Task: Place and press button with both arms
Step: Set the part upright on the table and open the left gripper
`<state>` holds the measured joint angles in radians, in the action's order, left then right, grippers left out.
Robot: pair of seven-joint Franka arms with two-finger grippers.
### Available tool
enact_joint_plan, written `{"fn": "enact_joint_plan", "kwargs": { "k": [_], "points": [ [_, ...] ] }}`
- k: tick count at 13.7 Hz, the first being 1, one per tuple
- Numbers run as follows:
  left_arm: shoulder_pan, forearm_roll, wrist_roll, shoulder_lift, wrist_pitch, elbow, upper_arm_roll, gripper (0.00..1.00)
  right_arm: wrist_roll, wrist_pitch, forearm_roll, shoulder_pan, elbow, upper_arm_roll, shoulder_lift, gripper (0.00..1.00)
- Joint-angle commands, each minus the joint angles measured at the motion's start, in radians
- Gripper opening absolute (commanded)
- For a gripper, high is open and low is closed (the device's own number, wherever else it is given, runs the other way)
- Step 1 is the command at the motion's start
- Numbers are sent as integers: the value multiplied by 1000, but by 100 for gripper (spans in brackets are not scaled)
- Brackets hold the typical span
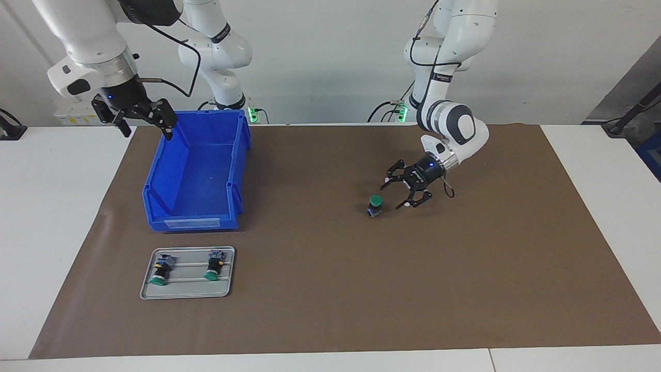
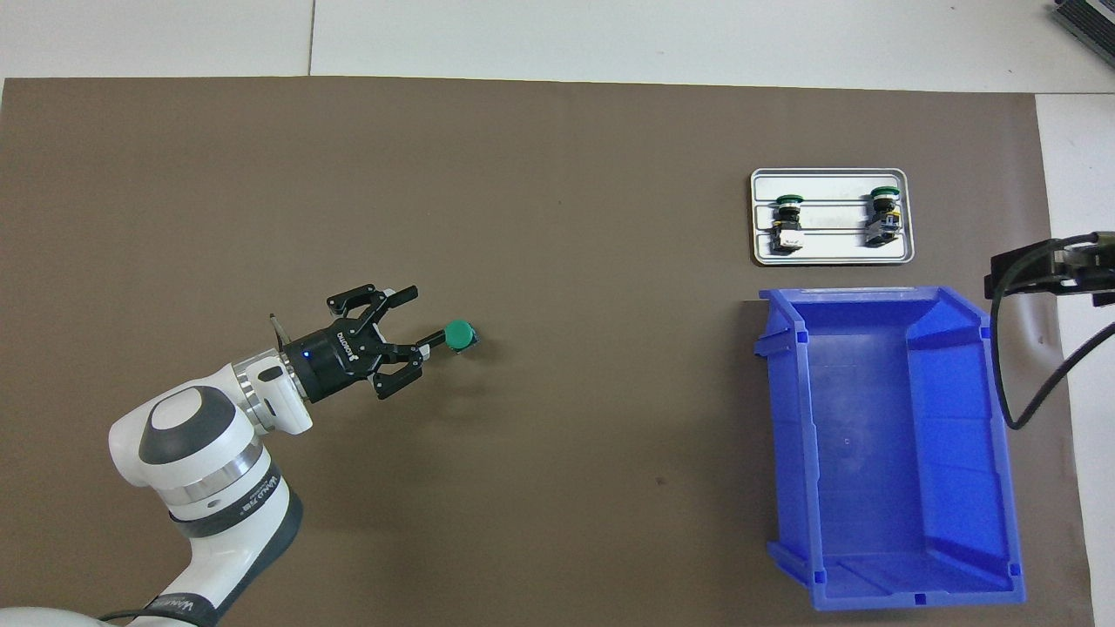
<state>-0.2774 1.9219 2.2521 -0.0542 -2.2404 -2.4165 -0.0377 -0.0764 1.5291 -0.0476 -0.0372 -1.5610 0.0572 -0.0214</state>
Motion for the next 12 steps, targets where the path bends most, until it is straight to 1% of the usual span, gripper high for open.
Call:
{"fn": "enact_joint_plan", "kwargs": {
  "k": [1, 2, 5, 6, 7, 12],
  "points": [
    [29, -215, -197, 17, -42, 62, 4, 73, 27, -12, 25, 10, -5, -3, -8, 100],
    [35, -298, -283, 22, -41, 82, 2, 72, 27, -12, 25, 10, -5, -3, -8, 100],
    [41, -415, -415, 20, -42, 120, 2, 71, 27, -12, 25, 10, -5, -3, -8, 100],
    [43, -469, -477, 20, -44, 140, 2, 65, 27, -12, 25, 10, -5, -3, -8, 100],
    [43, -527, -571, 22, -44, 164, 1, 65, 27, -12, 25, 10, -5, -3, -8, 100],
    [23, -1007, -1082, 8, -42, 309, 9, 65, 27, -12, 25, 10, -5, -3, -8, 100]
  ]
}}
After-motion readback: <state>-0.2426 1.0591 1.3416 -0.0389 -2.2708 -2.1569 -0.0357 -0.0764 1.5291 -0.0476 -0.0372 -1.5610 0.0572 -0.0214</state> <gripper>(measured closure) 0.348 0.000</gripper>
